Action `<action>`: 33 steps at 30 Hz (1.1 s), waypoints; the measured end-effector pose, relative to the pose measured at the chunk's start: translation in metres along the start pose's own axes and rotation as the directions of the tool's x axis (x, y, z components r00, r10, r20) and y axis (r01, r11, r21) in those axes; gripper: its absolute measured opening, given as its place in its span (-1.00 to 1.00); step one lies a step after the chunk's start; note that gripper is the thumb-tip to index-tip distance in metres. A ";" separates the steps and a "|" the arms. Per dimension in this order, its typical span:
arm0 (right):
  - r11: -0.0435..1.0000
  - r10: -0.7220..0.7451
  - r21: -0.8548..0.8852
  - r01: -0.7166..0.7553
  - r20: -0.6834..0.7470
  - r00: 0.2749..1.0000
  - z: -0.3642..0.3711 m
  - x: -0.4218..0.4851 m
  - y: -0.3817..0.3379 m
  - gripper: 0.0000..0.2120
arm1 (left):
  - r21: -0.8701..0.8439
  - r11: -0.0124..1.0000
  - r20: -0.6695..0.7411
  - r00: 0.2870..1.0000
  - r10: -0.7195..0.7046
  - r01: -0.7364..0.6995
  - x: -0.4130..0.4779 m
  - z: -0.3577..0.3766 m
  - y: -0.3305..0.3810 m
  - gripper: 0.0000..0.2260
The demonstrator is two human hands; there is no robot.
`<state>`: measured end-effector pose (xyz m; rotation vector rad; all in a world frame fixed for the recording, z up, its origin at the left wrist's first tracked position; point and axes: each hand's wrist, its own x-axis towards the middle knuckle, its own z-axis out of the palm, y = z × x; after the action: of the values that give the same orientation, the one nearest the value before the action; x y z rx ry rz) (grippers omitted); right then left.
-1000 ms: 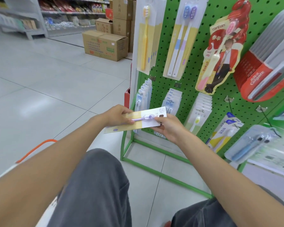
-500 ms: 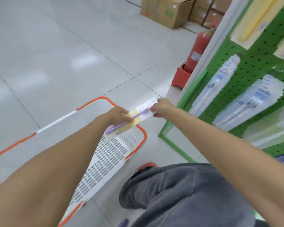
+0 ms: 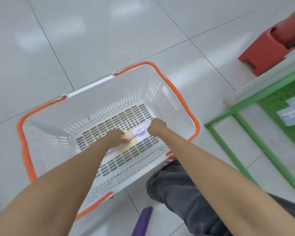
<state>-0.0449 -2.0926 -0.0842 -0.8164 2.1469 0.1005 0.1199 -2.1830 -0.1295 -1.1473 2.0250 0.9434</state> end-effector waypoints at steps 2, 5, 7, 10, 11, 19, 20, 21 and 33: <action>0.997 -0.051 -0.058 0.045 -0.108 0.993 0.002 0.001 0.010 -0.61 | 0.035 0.998 0.010 0.999 -0.049 0.049 0.007 0.011 0.001 -0.18; 0.986 -0.151 0.034 0.163 -0.219 0.964 -0.007 -0.006 0.025 -0.60 | -0.002 1.000 -0.038 0.999 -0.004 0.004 0.008 0.005 0.018 -0.30; 0.958 -0.161 0.182 0.222 -0.297 0.941 -0.022 -0.017 0.033 -0.63 | -0.091 0.992 -0.144 0.987 0.077 -0.091 0.000 -0.010 0.046 -0.59; 0.901 -0.113 0.326 0.285 -0.458 0.882 -0.057 -0.045 0.045 -0.71 | -0.263 0.919 -0.282 0.934 0.217 -0.293 -0.029 -0.032 0.109 -0.93; 0.881 -0.088 0.364 0.301 -0.499 0.862 -0.072 -0.059 0.050 -0.74 | -0.301 0.885 -0.297 0.917 0.266 -0.354 -0.043 -0.039 0.132 -0.91; 0.766 0.141 0.475 0.434 -0.782 0.607 -0.184 -0.219 0.135 -0.81 | -0.281 0.644 -0.409 0.696 0.590 -0.711 -0.200 -0.081 0.302 -0.93; 0.730 0.178 0.496 0.469 -0.802 0.571 -0.198 -0.241 0.145 -0.80 | -0.288 0.610 -0.417 0.670 0.615 -0.738 -0.219 -0.083 0.321 -0.93; 0.698 0.208 0.506 0.507 -0.821 0.532 -0.211 -0.262 0.155 -0.79 | -0.292 0.573 -0.426 0.640 0.639 -0.766 -0.238 -0.085 0.340 -0.92; 0.642 0.372 0.412 0.646 -0.905 0.207 -0.336 -0.377 0.211 -0.56 | -0.202 0.343 -0.671 0.384 0.634 -0.918 -0.352 -0.133 0.521 -0.93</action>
<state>-0.2222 -1.8427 0.3698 -0.5439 2.7268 -1.9348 -0.2131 -1.9438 0.3656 -0.5107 2.9699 2.0517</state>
